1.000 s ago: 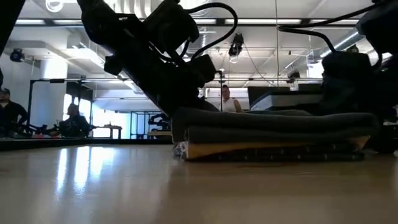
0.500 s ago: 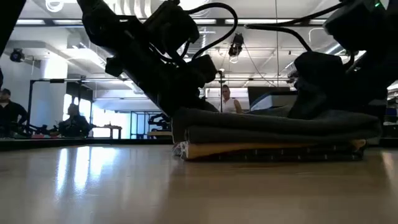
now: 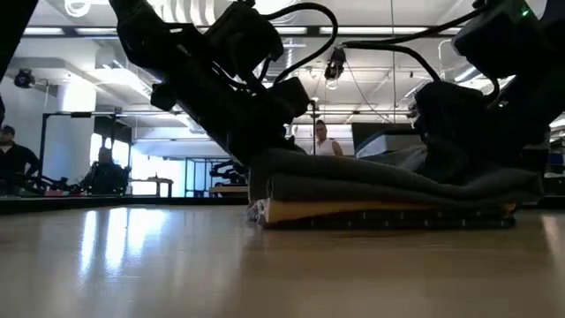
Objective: Fold towel
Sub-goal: Put the stacked kitchen towels into the blue laundry bin
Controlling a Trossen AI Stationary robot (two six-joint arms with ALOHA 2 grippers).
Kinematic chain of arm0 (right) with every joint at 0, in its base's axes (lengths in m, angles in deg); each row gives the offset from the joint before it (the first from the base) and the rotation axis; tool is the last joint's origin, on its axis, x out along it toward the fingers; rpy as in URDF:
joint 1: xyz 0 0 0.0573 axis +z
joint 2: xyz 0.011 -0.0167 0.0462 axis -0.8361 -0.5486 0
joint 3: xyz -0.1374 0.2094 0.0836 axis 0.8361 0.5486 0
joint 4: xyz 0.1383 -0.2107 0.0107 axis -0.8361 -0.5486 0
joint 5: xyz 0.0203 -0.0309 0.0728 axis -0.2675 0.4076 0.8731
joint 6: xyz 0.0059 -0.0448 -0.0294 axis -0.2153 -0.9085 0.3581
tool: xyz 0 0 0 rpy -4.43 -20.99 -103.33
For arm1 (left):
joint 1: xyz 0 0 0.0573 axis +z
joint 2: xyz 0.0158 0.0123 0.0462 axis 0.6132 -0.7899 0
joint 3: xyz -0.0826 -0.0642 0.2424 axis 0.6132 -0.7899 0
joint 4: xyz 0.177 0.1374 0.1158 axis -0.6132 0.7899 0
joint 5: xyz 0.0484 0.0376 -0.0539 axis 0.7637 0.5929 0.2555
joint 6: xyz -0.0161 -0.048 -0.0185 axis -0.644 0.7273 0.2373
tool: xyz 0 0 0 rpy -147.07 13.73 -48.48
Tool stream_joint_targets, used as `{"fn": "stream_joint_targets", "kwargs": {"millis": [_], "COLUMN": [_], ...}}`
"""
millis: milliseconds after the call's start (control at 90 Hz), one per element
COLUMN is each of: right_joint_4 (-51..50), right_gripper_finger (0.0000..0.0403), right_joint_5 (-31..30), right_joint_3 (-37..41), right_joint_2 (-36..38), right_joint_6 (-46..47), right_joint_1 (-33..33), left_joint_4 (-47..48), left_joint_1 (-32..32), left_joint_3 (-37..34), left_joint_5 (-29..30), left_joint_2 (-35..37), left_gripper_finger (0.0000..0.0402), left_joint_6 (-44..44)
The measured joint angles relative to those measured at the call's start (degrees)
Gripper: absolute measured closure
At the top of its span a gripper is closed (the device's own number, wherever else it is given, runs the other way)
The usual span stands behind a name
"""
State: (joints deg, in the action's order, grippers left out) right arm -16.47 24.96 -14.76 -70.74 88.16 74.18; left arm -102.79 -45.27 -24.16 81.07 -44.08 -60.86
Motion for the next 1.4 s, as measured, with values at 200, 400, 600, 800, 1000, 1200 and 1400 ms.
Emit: {"fn": "stream_joint_targets", "kwargs": {"millis": [200, 400, 600, 800, 1000, 1200, 1400], "right_joint_4": [-0.09, -6.57, -24.80, -42.29, -54.77, -63.22, -70.22], "right_gripper_finger": [0.0373, 0.0373, 0.0373, 0.0373, 0.0373, 0.0373, 0.0373], "right_joint_5": [-0.95, -1.60, -1.28, -0.83, -0.86, 0.87, 4.54], "right_joint_3": [-0.01, -1.44, -9.10, -19.98, -29.93, -39.97, -50.55], "right_joint_2": [0.81, 4.86, 9.14, 11.90, 13.98, 14.82, 14.44], "right_joint_6": [-3.54, -5.37, -10.91, -18.85, -24.28, -29.87, -36.28], "right_joint_1": [-0.16, -0.20, 0.00, -0.90, -4.47, -11.43, -20.54], "left_joint_4": [2.48, 9.86, 18.20, 24.05, 27.20, 30.23, 31.36], "left_joint_1": [-0.32, -1.68, -2.94, -2.91, -3.24, -3.41, -3.41], "left_joint_3": [-0.13, -0.02, -0.03, 0.00, 0.00, -0.02, -0.51], "left_joint_5": [-0.04, 1.53, 6.32, 8.66, 10.16, 10.25, 10.25], "left_joint_2": [3.64, 13.72, 23.07, 29.11, 32.06, 32.20, 31.97], "left_gripper_finger": [0.0402, 0.0402, 0.0402, 0.0402, 0.0402, 0.0402, 0.0402], "left_joint_6": [0.18, 1.41, 2.77, 5.66, 7.39, 7.83, 7.93]}}
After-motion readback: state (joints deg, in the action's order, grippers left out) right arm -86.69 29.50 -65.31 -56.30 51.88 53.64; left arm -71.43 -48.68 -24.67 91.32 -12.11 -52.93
